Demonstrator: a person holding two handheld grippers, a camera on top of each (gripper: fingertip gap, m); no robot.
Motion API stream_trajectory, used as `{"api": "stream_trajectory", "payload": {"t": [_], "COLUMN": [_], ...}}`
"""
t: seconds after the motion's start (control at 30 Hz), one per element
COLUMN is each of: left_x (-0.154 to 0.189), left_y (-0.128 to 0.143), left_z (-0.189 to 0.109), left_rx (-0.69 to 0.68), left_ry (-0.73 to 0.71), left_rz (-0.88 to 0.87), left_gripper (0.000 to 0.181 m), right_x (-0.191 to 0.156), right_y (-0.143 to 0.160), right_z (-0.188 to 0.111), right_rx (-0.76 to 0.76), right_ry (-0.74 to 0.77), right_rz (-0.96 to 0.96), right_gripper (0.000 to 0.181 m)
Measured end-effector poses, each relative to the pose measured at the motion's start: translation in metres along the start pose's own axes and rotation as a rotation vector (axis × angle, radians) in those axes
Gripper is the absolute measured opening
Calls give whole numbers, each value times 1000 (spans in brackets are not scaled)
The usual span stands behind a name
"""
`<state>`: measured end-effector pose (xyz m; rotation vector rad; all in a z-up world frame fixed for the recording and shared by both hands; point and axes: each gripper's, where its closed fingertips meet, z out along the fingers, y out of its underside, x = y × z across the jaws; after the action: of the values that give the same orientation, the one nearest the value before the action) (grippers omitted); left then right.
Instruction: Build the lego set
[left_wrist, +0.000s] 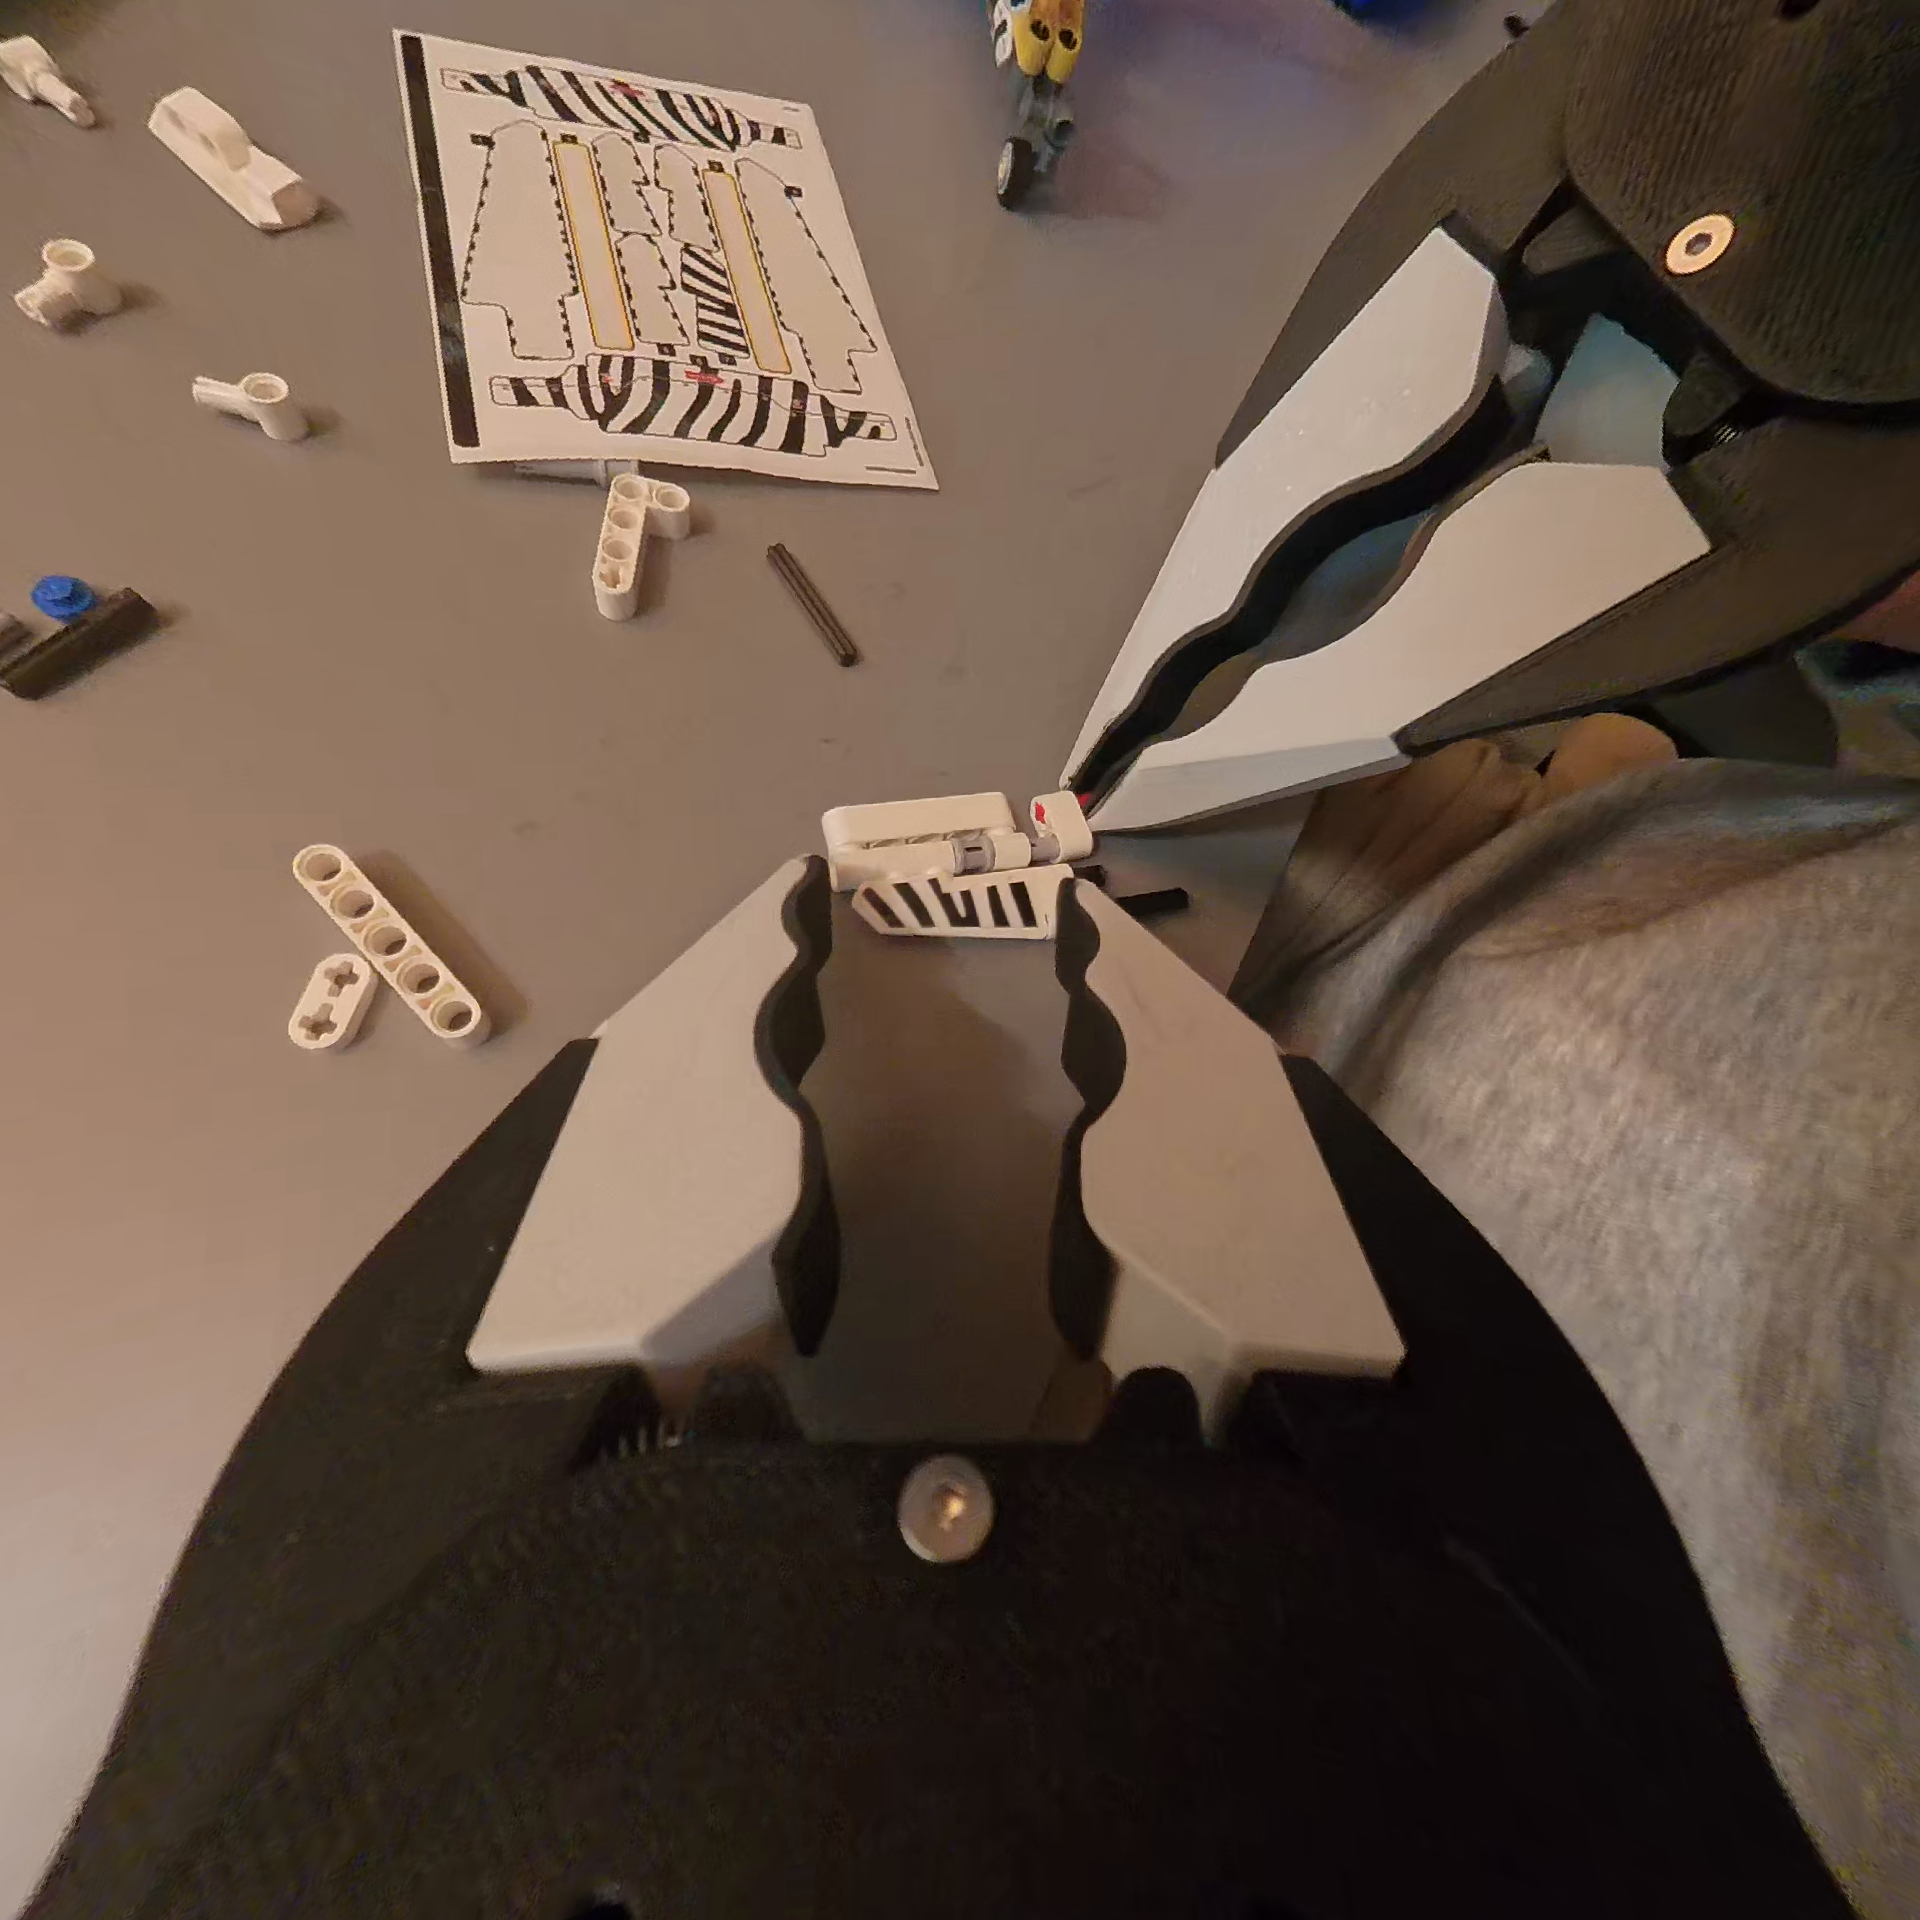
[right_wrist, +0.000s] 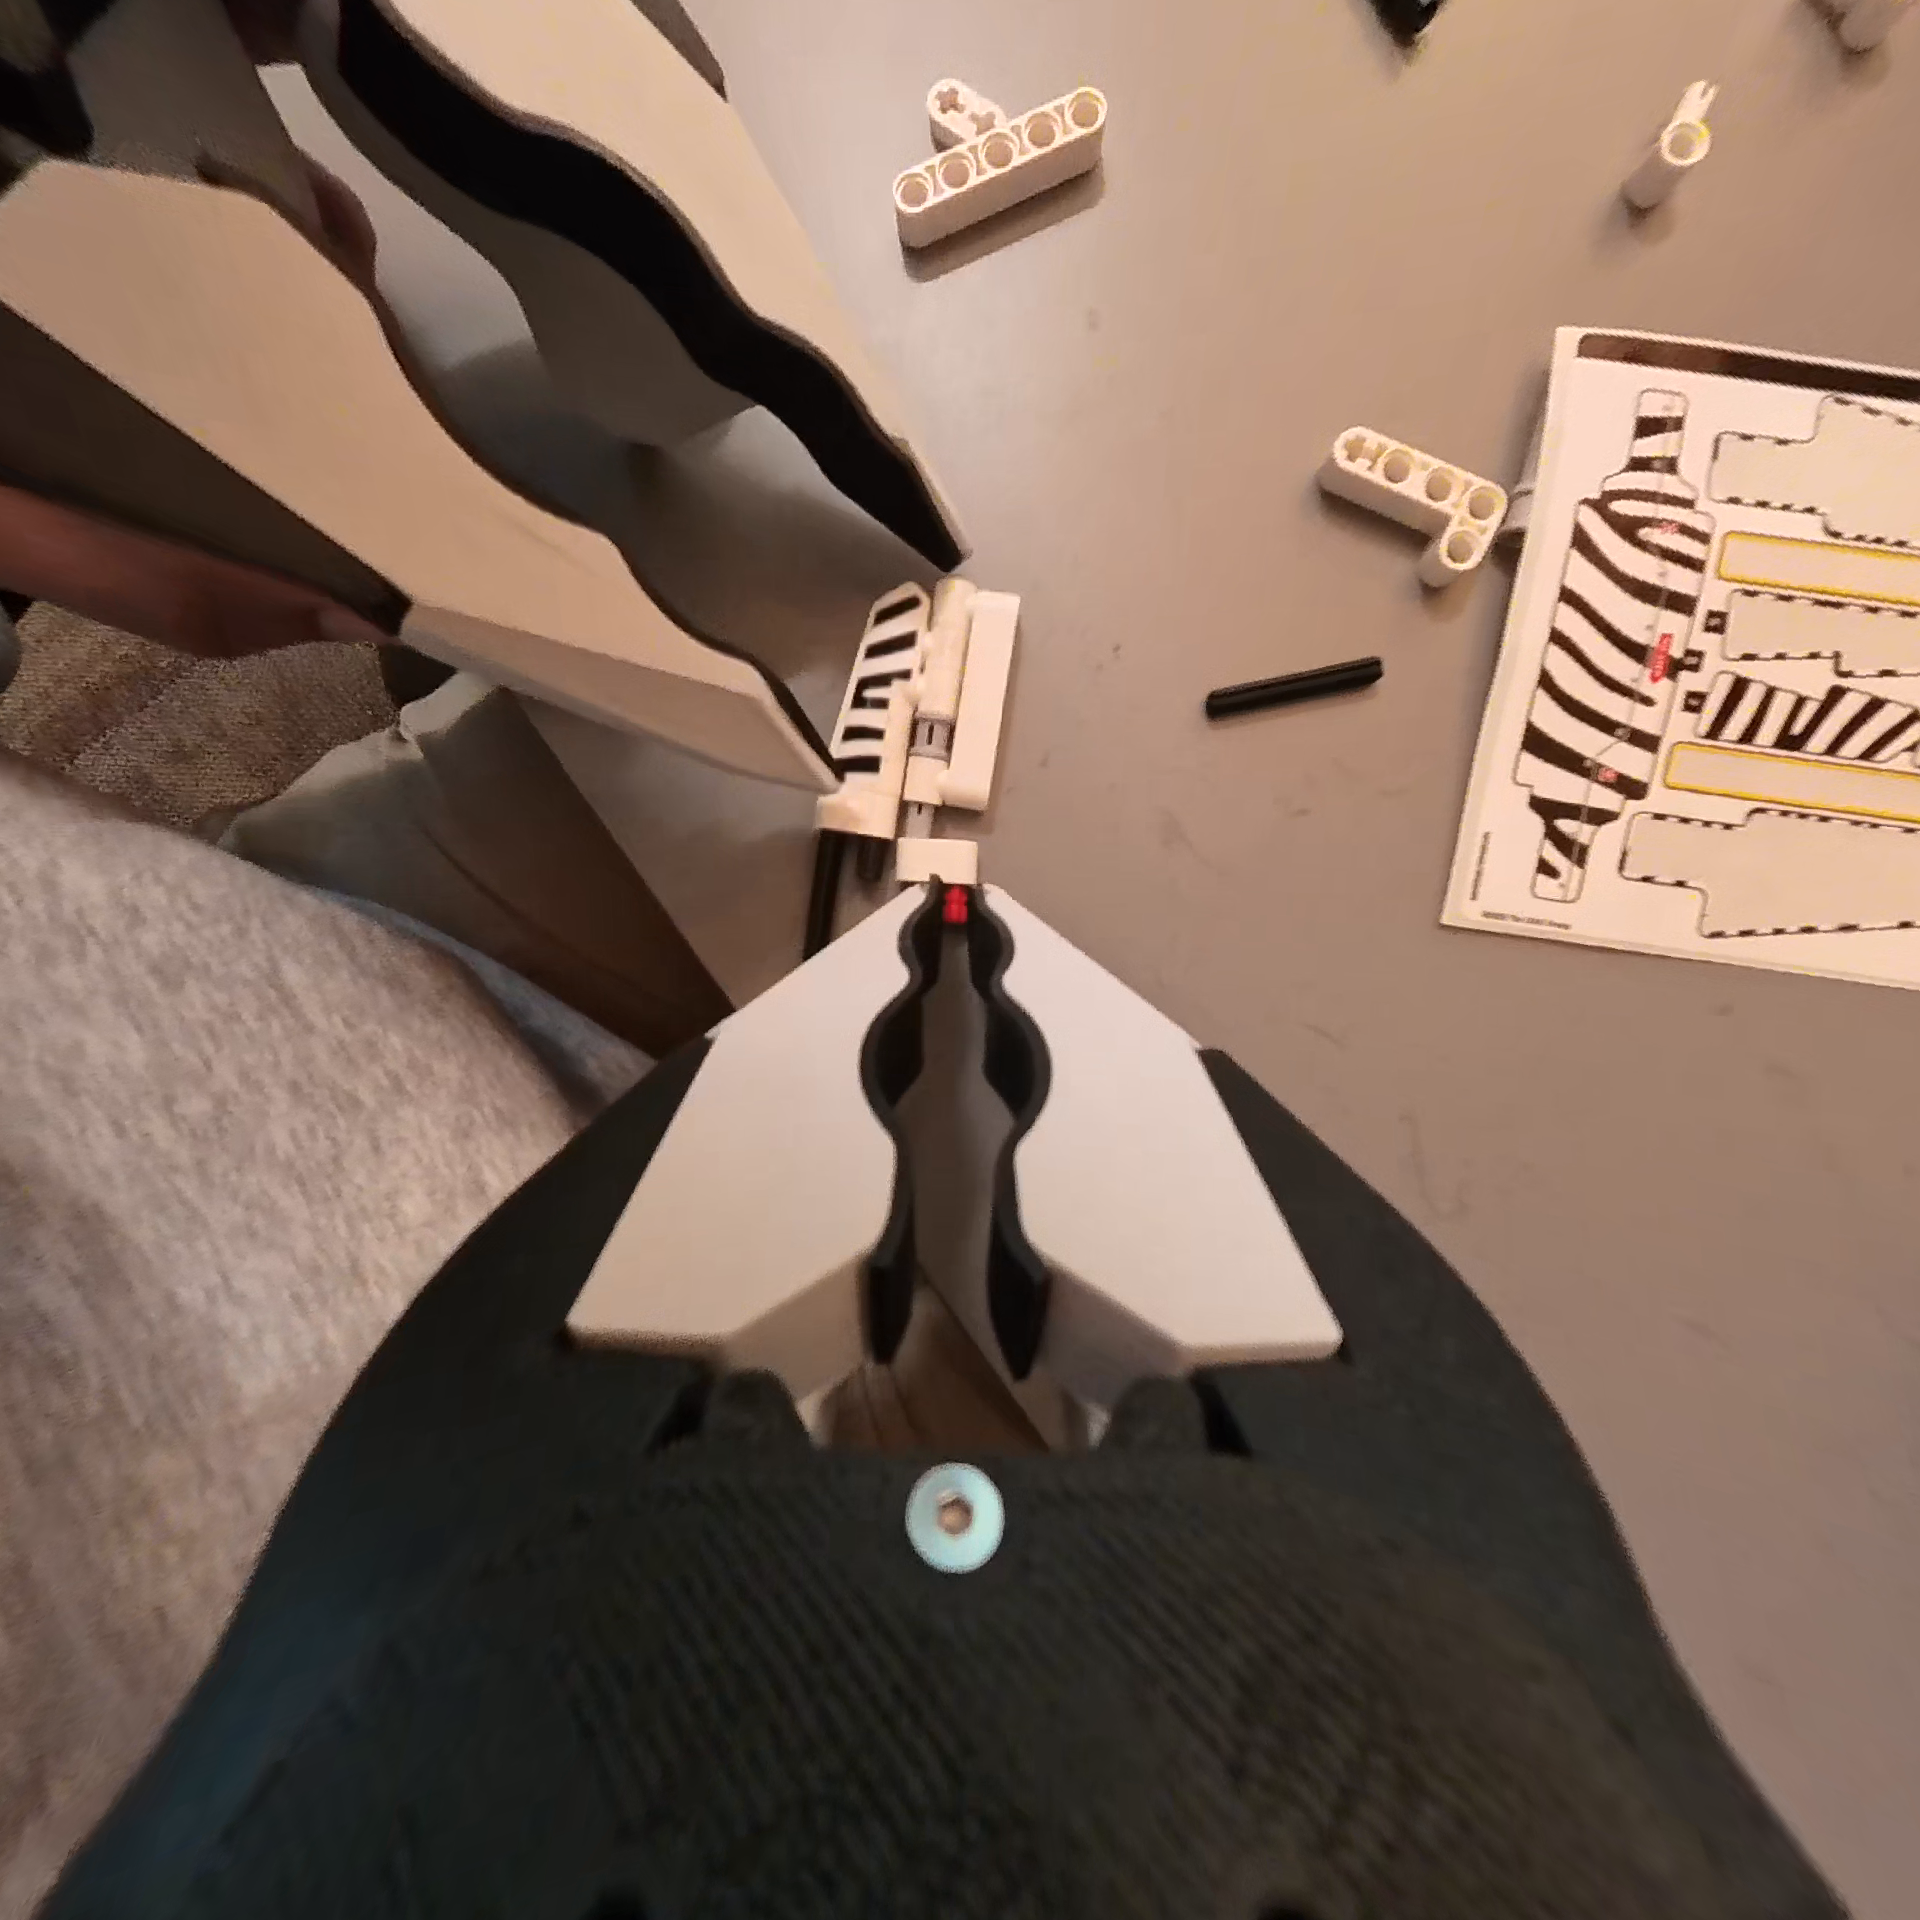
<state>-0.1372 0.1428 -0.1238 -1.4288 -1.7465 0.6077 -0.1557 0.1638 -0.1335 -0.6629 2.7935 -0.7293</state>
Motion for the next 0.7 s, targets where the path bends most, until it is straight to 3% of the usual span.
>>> {"api": "stream_trajectory", "payload": {"t": [0.7], "left_x": [-5], "left_y": [2], "left_z": [1], "left_rx": [-3], "left_ry": [-75], "left_rz": [28], "left_gripper": [35], "right_x": [1], "right_y": [-2], "right_z": [1], "right_rx": [20], "right_ry": [0], "right_rz": [102], "right_gripper": [3]}}
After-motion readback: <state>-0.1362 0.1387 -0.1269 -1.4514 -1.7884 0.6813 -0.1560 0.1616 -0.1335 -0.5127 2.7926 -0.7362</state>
